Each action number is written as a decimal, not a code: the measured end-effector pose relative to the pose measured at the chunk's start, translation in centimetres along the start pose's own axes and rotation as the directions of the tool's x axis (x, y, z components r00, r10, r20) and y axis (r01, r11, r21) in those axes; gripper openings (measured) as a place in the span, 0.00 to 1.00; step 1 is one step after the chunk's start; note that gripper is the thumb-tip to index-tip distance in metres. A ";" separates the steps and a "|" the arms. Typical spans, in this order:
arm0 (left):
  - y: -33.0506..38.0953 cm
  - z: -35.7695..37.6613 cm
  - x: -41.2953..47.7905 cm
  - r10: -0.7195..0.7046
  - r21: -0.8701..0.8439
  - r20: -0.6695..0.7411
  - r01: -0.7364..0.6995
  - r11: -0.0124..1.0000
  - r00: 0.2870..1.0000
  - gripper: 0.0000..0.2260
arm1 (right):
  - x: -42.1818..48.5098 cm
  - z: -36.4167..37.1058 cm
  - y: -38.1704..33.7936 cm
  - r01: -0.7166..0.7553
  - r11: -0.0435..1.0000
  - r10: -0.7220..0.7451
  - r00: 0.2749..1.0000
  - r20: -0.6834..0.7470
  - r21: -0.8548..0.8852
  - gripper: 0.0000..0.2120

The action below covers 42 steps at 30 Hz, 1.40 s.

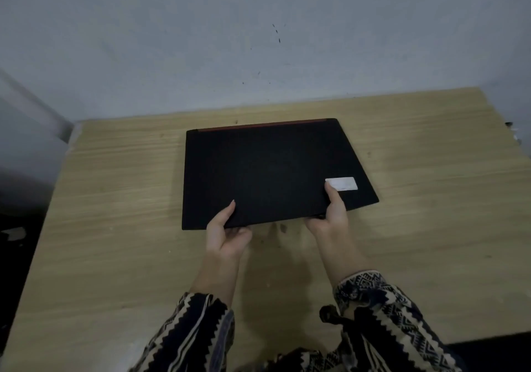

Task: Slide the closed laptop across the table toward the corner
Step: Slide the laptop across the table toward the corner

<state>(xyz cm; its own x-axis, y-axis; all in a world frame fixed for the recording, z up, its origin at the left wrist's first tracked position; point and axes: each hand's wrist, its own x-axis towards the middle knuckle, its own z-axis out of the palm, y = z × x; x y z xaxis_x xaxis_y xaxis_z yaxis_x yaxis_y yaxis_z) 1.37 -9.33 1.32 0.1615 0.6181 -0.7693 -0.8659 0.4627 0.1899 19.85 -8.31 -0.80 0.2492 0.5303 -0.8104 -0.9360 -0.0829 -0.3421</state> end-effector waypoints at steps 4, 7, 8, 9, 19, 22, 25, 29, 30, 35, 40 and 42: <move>0.1 1.6 0.2 -0.043 -0.068 -0.055 0.039 0.997 0.998 0.12 | -1.0 -0.5 -0.3 0.019 0.999 -0.019 1.000 0.005 0.045 0.11; 0.0 1.4 0.2 -0.063 -0.050 0.006 0.063 0.997 0.998 0.19 | -1.8 -0.6 -0.8 0.041 0.993 -0.046 0.998 0.039 0.111 0.13; -0.1 1.4 0.0 -0.063 -0.012 0.020 0.063 0.998 0.998 0.20 | -2.1 -0.6 -0.9 0.055 0.991 -0.062 0.997 0.056 0.119 0.14; -0.2 1.4 0.1 -0.053 0.020 0.030 0.053 0.998 0.998 0.21 | -2.4 -0.7 -1.1 0.074 0.991 -0.083 0.994 0.074 0.113 0.13; -3.5 3.2 -0.4 -0.120 0.015 0.103 0.119 0.993 0.987 0.26 | -4.4 -2.5 -5.5 0.195 0.981 -0.194 0.975 0.112 0.002 0.07; -5.1 4.1 -0.3 -0.113 -0.002 0.112 0.114 0.993 0.987 0.26 | -4.3 -3.7 -7.0 0.218 0.976 -0.217 0.971 0.095 0.004 0.08; -7.2 4.9 0.1 -0.130 -0.032 0.106 0.134 0.990 0.986 0.25 | -4.0 -4.4 -9.2 0.248 0.969 -0.247 0.964 0.094 -0.002 0.05; -10.9 7.2 0.5 -0.162 -0.044 0.119 0.168 0.985 0.980 0.24 | -3.1 -5.2 -13.3 0.280 0.960 -0.277 0.956 0.095 -0.013 0.05; -12.0 7.8 0.7 -0.167 -0.039 0.118 0.172 0.984 0.979 0.24 | -2.8 -5.5 -14.5 0.283 0.959 -0.281 0.955 0.093 -0.017 0.05; -17.0 11.3 1.8 -0.207 -0.012 0.111 0.210 0.978 0.972 0.20 | -0.9 -6.6 -20.4 0.272 0.962 -0.270 0.961 0.067 -0.020 0.07; -22.0 14.9 3.7 -0.219 -0.020 0.093 0.221 0.975 0.971 0.15 | 1.5 -7.8 -26.1 0.253 0.967 -0.253 0.966 0.060 0.000 0.05; -24.2 16.3 4.8 -0.215 -0.022 0.094 0.218 0.976 0.972 0.17 | 2.7 -8.3 -28.4 0.256 0.967 -0.255 0.965 0.057 -0.011 0.04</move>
<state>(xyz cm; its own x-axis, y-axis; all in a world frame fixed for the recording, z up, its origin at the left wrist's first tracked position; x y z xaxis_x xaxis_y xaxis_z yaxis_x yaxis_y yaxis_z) 30.76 -7.20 2.94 0.3876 0.5608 -0.7316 -0.8203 0.5720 0.0038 49.15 -11.56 2.79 0.4649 0.5809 -0.6682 -0.8384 0.0461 -0.5432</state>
